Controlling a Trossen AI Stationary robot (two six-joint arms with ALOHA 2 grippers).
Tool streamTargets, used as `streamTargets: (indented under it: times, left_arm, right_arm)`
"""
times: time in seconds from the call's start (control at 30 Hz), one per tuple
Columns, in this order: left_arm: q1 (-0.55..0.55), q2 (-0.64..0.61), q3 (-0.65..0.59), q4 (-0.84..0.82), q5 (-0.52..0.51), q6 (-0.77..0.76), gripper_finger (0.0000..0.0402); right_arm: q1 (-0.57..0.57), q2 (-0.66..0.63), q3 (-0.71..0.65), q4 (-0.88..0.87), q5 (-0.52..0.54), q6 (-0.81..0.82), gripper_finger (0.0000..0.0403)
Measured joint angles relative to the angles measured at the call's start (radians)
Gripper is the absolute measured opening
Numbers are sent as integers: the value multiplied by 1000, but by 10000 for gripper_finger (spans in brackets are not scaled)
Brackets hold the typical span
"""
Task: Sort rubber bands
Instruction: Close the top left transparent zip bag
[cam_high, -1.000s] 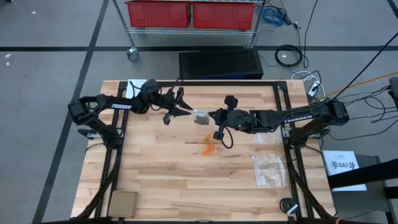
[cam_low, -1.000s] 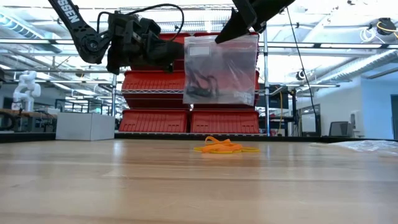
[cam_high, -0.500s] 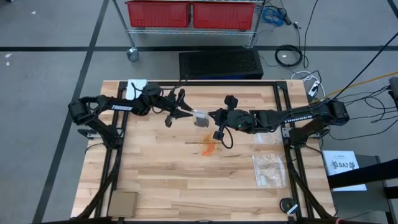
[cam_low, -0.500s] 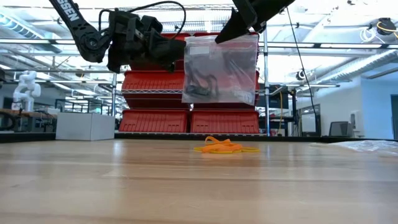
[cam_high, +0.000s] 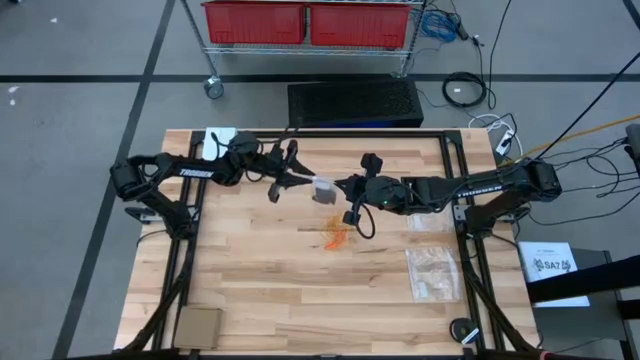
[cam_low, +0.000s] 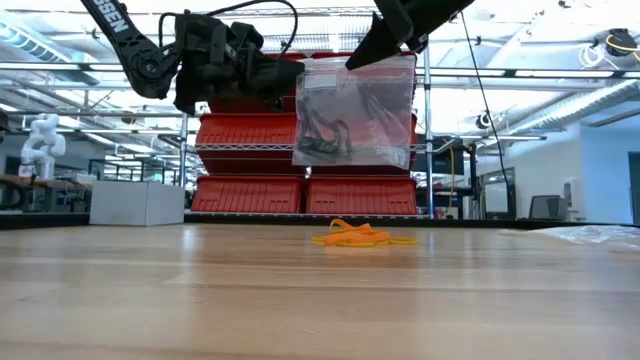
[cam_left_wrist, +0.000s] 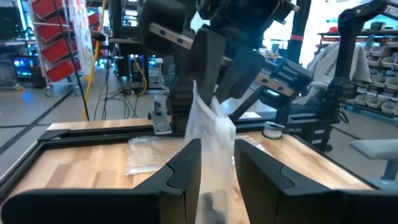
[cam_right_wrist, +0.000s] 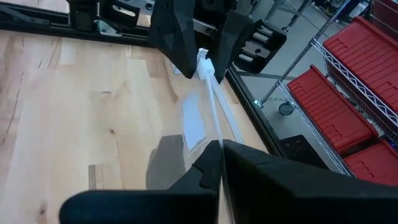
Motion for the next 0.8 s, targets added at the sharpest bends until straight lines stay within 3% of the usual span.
streamTargets:
  times: [0.13, 0.33, 0.53, 0.8]
  left_arm:
    - [0, 0, 0, 0, -3, -11, 82]
    - [0, 0, 0, -1, -3, -8, 10]
    - [0, 0, 0, -3, -3, 9, 4]
    - [-1, 0, 0, -122, -6, 95, 2]
  right_arm:
    - [0, 0, 0, 0, 0, 0, 0]
    - [0, 0, 0, 0, -2, 1, 0]
    - [0, 0, 0, 0, -2, 31, 9]
    - [-10, 2, 0, 33, -45, 105, 64]
